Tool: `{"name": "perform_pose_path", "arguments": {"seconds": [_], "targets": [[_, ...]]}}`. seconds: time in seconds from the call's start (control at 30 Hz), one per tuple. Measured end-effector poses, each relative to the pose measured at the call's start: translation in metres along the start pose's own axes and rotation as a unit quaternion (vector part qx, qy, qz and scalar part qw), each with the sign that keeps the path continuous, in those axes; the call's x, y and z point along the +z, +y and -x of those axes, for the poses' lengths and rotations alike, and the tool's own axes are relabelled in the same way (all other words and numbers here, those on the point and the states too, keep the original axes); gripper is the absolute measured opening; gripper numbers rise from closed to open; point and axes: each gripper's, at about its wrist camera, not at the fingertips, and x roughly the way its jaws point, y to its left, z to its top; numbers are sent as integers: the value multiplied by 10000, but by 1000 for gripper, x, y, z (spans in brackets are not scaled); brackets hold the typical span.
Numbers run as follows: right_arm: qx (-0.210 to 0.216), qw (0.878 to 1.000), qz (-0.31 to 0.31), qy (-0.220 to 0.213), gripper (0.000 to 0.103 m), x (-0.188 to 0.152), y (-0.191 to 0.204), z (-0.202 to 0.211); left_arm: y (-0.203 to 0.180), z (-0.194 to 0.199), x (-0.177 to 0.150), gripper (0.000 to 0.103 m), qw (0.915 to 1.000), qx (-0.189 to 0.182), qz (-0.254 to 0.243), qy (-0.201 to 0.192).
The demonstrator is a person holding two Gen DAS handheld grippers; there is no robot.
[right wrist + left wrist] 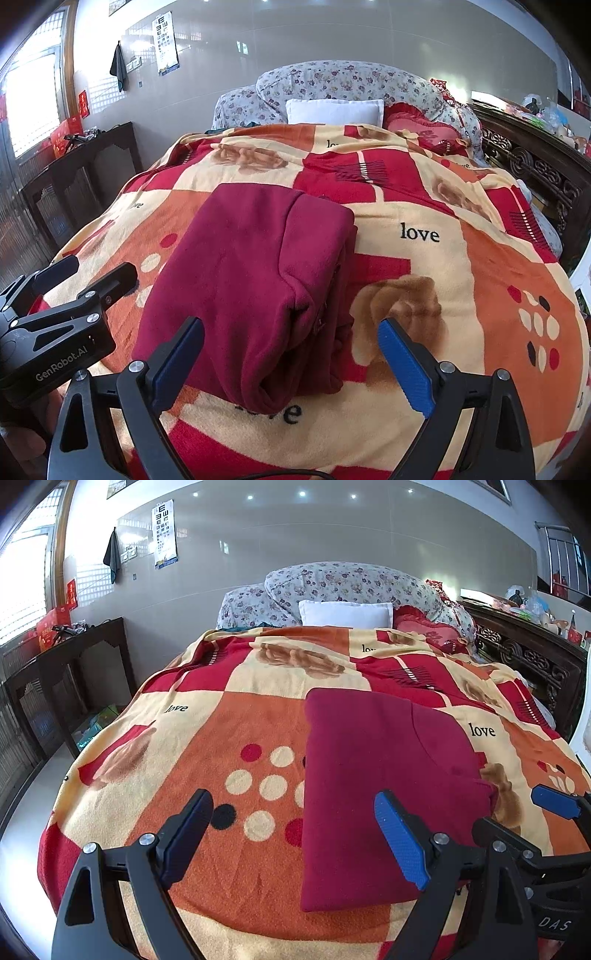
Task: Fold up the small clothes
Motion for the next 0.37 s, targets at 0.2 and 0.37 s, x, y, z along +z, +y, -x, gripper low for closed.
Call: {"name": "perform_pose_path", "arguments": {"seconds": [0.2,0.37], "targets": [[14,10000,-23,44,98,-1,-2,-2,1,-2,0,88,10000,-89,15,35],[24,9999,-125,80,98,1,-13,-4,3,-7,-1,89,9999,-136,34,14]]}}
